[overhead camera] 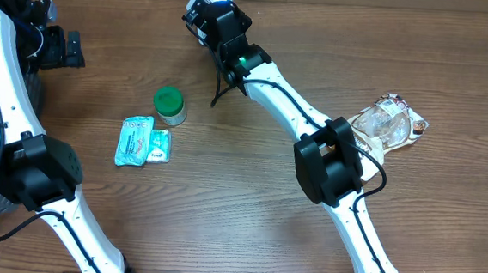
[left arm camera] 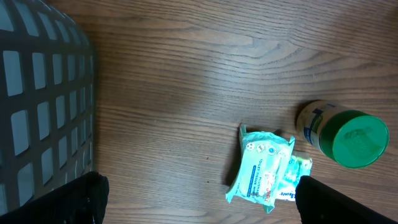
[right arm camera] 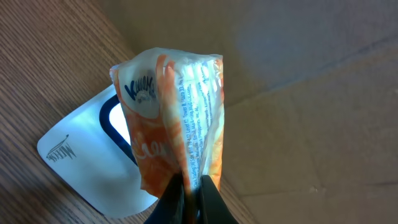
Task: Scan the item barcode
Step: 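Lift the orange packet and hold it under the scanner, then carry the orange packet right and place it on the grain bag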
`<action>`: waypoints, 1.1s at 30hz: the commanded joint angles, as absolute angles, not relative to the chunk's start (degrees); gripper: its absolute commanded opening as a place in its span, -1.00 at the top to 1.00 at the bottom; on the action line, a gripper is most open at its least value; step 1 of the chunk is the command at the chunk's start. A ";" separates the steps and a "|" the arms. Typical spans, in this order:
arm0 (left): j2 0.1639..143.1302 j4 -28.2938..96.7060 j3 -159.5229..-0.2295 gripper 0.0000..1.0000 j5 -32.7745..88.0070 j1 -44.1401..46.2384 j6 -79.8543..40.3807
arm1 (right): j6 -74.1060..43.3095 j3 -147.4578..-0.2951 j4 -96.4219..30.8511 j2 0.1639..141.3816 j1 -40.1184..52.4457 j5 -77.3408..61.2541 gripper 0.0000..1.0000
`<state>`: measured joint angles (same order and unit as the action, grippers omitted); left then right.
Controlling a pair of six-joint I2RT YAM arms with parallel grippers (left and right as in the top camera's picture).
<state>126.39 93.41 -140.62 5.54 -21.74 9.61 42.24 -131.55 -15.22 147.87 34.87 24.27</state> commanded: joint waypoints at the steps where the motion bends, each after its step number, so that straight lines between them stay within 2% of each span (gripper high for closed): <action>1: 125.45 93.32 -141.69 -0.99 5.78 -20.97 10.09 | 42.52 -131.31 -14.81 148.64 34.33 24.75 0.92; 14: 125.45 93.32 -141.69 -0.99 5.78 -20.97 10.09 | 41.54 -131.31 -15.38 148.07 34.33 28.40 0.92; 20: 125.45 93.32 -141.69 -0.99 5.78 -20.97 10.09 | 34.37 -131.31 -18.63 142.67 34.33 25.19 0.92; 28: 125.45 93.32 -141.69 -0.99 5.76 -20.97 10.09 | 19.25 -131.33 -32.99 129.95 34.46 15.81 0.92; 33: 125.45 93.32 -141.69 -0.99 5.78 -20.97 10.09 | -0.95 -131.33 -47.68 121.19 34.15 5.67 0.92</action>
